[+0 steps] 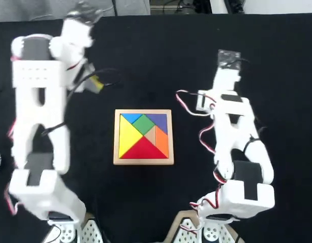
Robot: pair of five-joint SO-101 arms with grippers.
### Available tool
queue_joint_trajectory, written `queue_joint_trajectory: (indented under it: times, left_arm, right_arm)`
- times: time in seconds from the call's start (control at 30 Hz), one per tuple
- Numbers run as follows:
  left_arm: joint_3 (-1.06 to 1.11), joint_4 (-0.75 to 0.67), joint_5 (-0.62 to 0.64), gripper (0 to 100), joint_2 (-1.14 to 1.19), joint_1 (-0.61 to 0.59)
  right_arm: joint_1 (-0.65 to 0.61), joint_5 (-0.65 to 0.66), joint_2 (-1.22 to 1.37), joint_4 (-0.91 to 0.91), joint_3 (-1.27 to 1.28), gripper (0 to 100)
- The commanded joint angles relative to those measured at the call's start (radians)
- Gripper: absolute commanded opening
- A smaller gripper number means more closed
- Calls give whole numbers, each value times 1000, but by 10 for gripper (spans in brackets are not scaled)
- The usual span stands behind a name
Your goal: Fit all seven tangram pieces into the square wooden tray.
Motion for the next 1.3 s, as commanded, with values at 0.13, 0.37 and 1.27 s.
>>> queue_joint_trajectory:
  times: [0.13, 0.37, 1.27]
  left_arm:
    - [595, -273, 86, 309, -339, -223]
    - [1305, -913, 218, 309, -473, -231]
    - [1555, -1149, 348, 64, -532, -231]
  right_arm:
    - [-130, 149, -58, 58, -1, 11]
    - [-184, 195, -56, 78, 5, 11]
    - [-284, 186, 147, 147, -203, 11]
